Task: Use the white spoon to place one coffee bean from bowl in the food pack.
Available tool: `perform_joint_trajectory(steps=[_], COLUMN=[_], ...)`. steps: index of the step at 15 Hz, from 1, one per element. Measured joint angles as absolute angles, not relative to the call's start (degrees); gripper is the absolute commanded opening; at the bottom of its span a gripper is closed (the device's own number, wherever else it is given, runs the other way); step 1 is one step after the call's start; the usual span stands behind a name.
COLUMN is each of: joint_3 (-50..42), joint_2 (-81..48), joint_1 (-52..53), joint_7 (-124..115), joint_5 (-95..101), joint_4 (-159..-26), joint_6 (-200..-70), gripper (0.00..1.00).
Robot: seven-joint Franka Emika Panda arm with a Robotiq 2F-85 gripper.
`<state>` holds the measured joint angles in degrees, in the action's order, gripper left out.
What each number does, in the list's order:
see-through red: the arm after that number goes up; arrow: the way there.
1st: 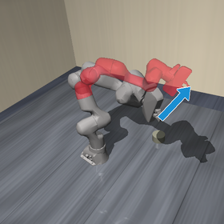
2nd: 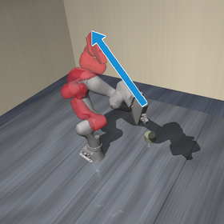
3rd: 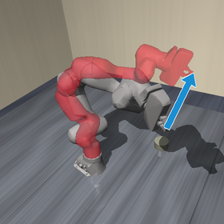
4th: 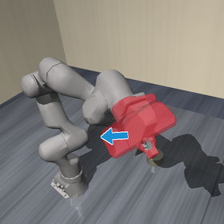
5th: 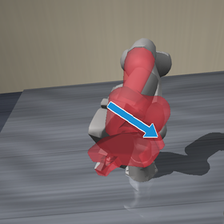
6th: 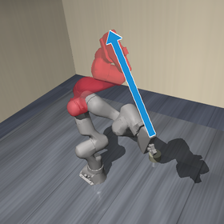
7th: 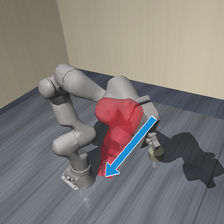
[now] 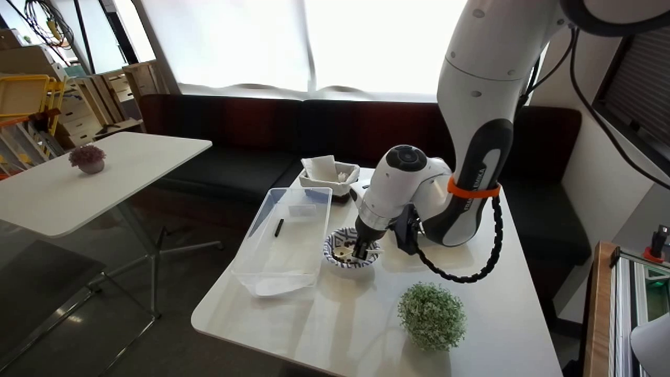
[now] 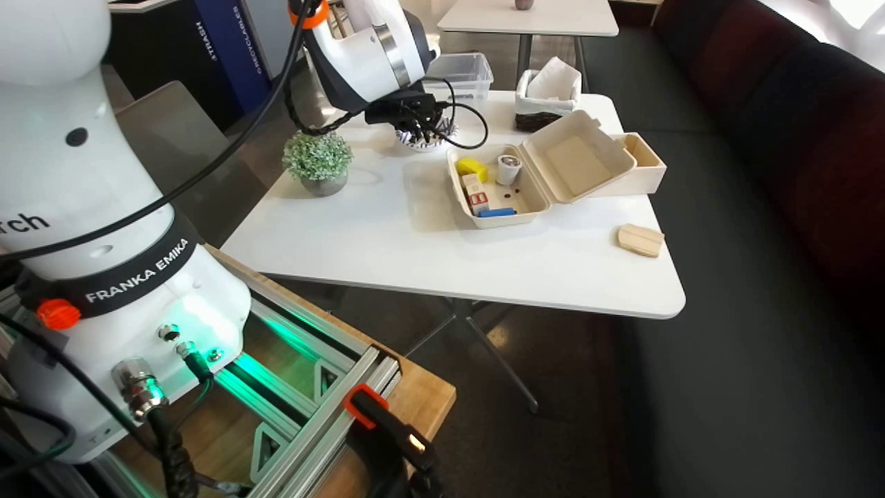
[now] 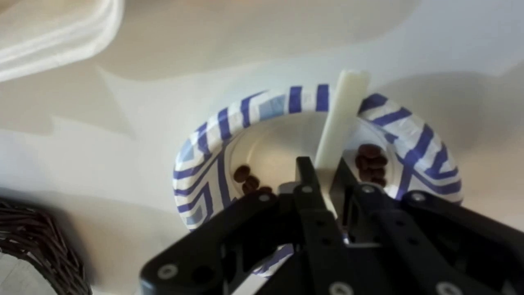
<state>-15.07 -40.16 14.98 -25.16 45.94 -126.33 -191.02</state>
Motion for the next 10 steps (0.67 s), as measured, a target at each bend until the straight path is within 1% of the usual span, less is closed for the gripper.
perform_joint_trajectory(steps=[6,10], joint_3=[-18.1,-18.8], joint_2=[-40.8,-40.7], joint_1=[16.7,17.3], joint_7=[-25.1,-24.7], joint_5=[45.8,45.9], joint_4=[-127.2,-127.8], joint_6=[-195.7,-196.4], gripper=[0.04,0.04])
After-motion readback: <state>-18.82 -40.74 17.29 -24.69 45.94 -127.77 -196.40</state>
